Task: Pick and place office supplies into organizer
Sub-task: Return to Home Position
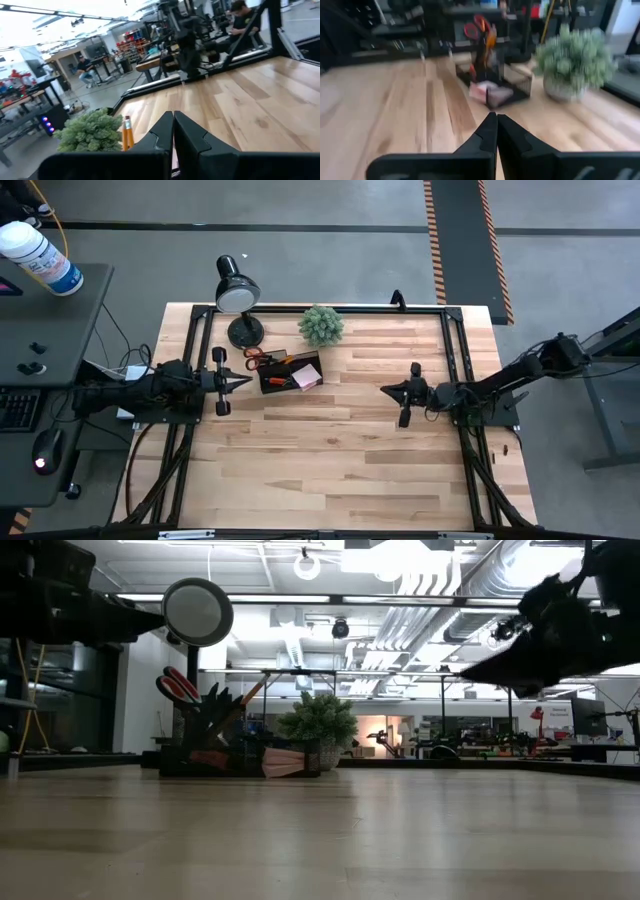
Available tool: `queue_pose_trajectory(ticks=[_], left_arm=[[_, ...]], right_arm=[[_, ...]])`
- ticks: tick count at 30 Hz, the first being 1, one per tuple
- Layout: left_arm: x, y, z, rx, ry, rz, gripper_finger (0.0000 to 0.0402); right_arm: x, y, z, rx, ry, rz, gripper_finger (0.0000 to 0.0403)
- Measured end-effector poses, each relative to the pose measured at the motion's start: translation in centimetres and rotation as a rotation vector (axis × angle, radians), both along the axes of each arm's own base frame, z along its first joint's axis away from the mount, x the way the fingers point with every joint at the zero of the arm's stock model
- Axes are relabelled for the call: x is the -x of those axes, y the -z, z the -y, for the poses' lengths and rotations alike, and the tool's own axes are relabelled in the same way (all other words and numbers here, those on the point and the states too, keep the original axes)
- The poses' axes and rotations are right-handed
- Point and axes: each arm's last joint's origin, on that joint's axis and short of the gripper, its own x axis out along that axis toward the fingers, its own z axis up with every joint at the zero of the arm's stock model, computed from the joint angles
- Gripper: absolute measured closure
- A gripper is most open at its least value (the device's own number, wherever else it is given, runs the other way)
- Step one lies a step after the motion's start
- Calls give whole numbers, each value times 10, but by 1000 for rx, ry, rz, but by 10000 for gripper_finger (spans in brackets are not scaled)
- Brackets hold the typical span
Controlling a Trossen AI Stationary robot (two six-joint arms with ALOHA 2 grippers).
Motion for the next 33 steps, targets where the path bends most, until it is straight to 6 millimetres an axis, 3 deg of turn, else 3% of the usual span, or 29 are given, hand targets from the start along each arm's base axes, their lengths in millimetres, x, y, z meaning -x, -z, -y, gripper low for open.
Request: queue_pose_trajectory(ticks=[6, 20, 33], left_arm=[[0, 1, 1, -14, 21, -12, 399], [0, 1, 0, -25, 14, -13, 399], [0, 1, 1, -42, 31, -17, 399]], right_arm=[[8, -17, 9, 32, -17, 71, 403], [38, -22, 17, 10, 38, 24, 403], [51, -25, 18, 39, 25, 54, 403]])
